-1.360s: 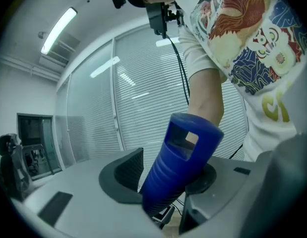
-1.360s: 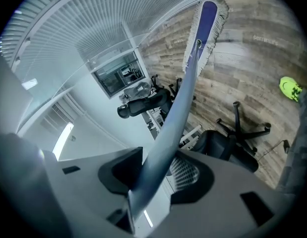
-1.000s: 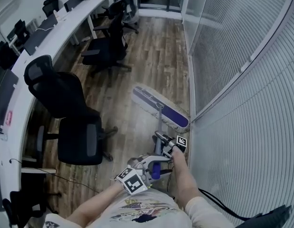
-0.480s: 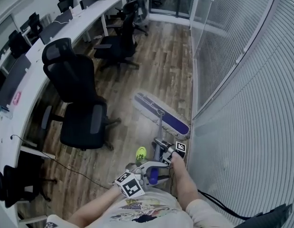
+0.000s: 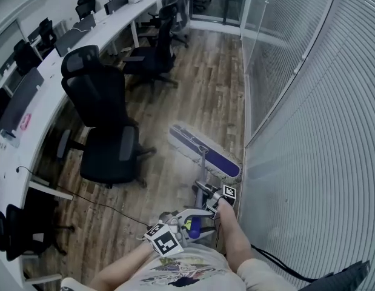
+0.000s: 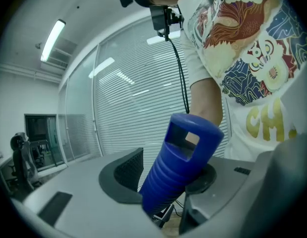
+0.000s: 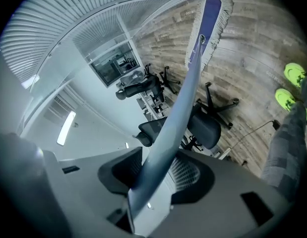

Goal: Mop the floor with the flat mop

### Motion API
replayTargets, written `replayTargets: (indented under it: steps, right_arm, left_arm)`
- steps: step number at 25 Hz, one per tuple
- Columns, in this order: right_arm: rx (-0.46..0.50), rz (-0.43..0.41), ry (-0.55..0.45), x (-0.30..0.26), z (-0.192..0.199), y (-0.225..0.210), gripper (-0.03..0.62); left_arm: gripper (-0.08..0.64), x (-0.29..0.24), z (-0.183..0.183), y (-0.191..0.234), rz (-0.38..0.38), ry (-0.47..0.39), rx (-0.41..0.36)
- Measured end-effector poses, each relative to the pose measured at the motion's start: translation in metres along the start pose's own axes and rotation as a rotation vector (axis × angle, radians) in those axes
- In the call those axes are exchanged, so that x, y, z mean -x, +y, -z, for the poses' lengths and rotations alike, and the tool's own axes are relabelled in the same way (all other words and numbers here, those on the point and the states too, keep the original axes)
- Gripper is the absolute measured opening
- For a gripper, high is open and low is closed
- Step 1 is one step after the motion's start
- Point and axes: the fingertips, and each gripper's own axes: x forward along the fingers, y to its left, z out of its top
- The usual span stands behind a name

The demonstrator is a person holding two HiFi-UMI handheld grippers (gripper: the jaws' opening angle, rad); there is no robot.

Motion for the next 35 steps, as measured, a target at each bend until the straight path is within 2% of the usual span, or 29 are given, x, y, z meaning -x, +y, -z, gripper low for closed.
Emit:
replayTargets:
  steps: [6,11,15,19,24,29,35]
  right_arm:
    - [0.0,-0.007,-0.031,0.013,0.039,-0.031,0.164]
    - [-0.009,-0.009,-0.044,0.027,0.108,-0.074,0.163]
    - [-0.02,-0.052,-0.075,0.033,0.161,-0.106,0.164]
    - [-0.053,-0.097,-0.115,0.06,0.21,-0.132,0.164]
    - [-0.063,-0.122,-0.094,0.089,0.263,-0.157,0.164]
    - [-0.043,-0.073,-0.078,0.098,0.3,-0.179,0.164]
    - [-0.056,-0.121,-0.049,0.117,0.341,-0.186,0.166]
  left_arm:
    - [0.174,0.031,0.005,-0.048,0.012,0.001,0.0]
    - [0.175,0.085,-0.003,-0.112,0.034,-0.013,0.016]
    - [0.175,0.127,-0.006,-0.161,0.06,-0.021,0.004]
    - [0.176,0.148,-0.018,-0.217,0.088,-0.019,0.001]
    - [0.176,0.17,-0.04,-0.27,0.113,-0.027,0.013]
    - [0.176,0.197,-0.048,-0.306,0.148,0.007,0.01]
    - [0.175,0.208,-0.072,-0.338,0.184,-0.013,0.013]
